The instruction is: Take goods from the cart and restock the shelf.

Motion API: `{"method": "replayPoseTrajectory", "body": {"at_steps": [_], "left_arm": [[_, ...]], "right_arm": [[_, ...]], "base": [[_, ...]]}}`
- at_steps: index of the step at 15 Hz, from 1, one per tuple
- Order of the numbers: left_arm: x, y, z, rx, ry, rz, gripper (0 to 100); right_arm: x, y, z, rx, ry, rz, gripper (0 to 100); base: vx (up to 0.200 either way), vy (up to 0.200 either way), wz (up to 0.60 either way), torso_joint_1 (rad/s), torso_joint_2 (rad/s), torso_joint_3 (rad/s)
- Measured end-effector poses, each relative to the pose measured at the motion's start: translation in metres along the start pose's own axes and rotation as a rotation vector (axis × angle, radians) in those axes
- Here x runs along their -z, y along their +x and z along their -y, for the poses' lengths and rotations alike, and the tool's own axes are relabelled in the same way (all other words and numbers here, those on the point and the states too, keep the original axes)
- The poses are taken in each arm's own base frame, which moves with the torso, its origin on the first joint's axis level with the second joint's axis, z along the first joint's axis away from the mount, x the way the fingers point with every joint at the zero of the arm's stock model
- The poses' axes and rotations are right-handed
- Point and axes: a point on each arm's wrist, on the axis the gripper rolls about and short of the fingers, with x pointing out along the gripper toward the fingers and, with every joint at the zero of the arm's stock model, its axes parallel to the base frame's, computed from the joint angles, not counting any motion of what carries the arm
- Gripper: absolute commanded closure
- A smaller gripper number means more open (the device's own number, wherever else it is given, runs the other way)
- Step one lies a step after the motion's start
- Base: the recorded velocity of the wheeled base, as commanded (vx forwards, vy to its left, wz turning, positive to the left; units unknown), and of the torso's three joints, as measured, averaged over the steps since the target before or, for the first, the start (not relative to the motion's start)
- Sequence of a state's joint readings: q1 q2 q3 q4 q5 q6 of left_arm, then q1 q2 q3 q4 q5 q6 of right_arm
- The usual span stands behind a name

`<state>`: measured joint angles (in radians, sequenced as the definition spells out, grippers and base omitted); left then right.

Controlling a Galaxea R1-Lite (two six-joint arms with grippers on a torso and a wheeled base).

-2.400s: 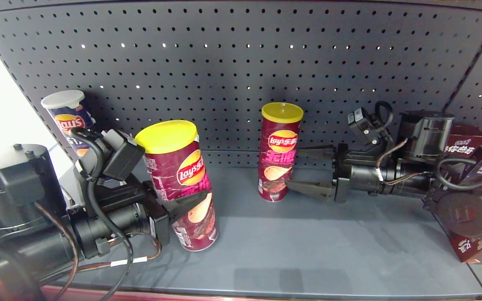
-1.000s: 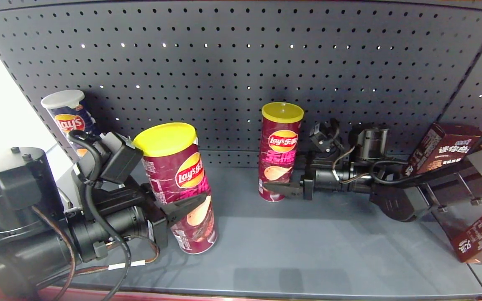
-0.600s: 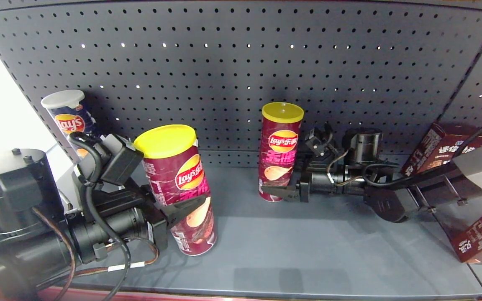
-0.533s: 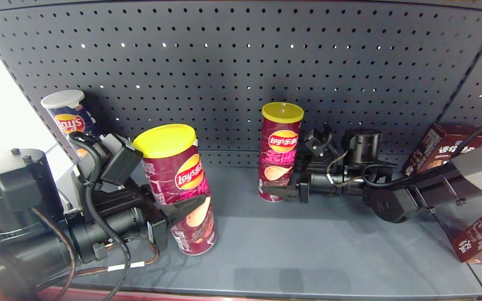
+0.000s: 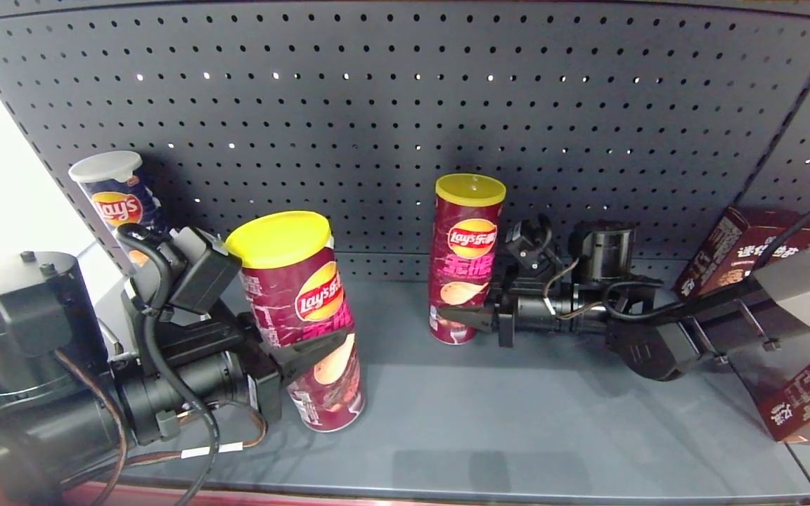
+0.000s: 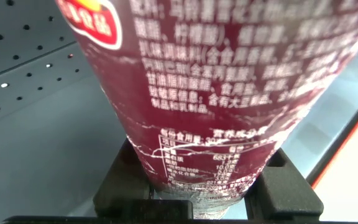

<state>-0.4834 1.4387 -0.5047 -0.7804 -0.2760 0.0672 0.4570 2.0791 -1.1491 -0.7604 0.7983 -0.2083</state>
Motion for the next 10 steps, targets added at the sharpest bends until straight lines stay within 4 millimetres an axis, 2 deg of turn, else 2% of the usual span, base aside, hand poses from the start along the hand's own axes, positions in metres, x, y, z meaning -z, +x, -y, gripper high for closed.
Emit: {"method": "replayPoseTrajectory", "body": {"at_steps": [3,7,10], "left_arm": [[0.000,-0.002,-0.006,-0.009,0.001,0.004,100],[-0.004,-0.003,-0.011,-0.016,0.003,0.022,100],[-0.008,-0.003,-0.010,-0.013,0.008,0.032,100]], "right_arm": [[-0.007,-0.003,-0.015,0.004,0.001,-0.006,100],[-0.018,-0.015,-0.058,-0.024,-0.010,-0.005,100],[-0.020,-0.029,-0.082,-0.042,-0.033,0.018,100]], "base": [[0.000,0.000,0.00,0.000,0.00,0.000],[0.000,0.000,0.00,0.000,0.00,0.000],[0.000,0.000,0.00,0.000,0.00,0.000]]}}
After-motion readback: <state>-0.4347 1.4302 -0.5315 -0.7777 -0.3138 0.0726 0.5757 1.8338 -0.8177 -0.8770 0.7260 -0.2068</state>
